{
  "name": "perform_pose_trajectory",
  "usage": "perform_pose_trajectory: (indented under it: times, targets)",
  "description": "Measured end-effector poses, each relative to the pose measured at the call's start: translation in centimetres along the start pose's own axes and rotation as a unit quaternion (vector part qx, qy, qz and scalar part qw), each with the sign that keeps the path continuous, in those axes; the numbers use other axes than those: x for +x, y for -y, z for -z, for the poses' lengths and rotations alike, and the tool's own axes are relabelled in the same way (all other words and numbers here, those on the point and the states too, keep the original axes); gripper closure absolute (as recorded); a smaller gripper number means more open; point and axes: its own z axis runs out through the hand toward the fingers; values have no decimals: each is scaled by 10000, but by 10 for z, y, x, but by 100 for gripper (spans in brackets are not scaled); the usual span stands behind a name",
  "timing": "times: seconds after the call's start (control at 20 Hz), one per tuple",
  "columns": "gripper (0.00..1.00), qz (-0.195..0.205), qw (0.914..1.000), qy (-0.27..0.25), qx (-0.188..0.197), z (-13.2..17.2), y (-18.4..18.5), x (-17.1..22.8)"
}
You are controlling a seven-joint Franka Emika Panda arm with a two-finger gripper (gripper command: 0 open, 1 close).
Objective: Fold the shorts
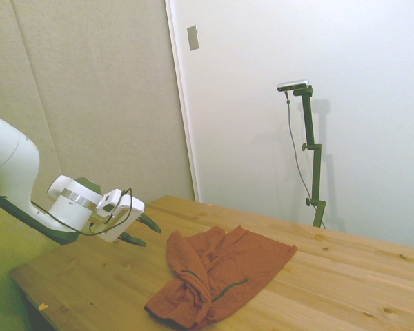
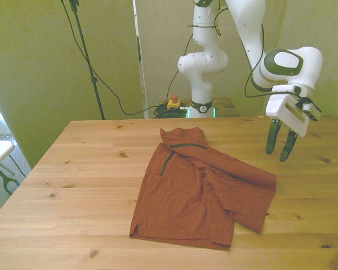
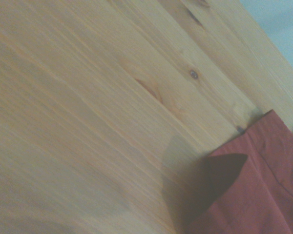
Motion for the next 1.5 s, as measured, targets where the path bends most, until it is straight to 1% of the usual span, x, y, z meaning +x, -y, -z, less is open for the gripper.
perform_pose_trajectory:
  times: [0.15, 0.3, 0.8, 0.85, 1.15, 1.5]
  targets:
    - [0, 58, 10000, -13, -24, -12, 4, -5]
    - [0, 10, 10000, -14, -81, -22, 2, -1]
    - [0, -234, 9990, -43, -375, -56, -29, 18]
    - [100, -253, 9989, -43, -384, -57, -30, 19]
    - [100, -322, 9985, -70, -427, -64, -35, 23]
    - [100, -342, 9986, -44, -393, -66, -29, 18]
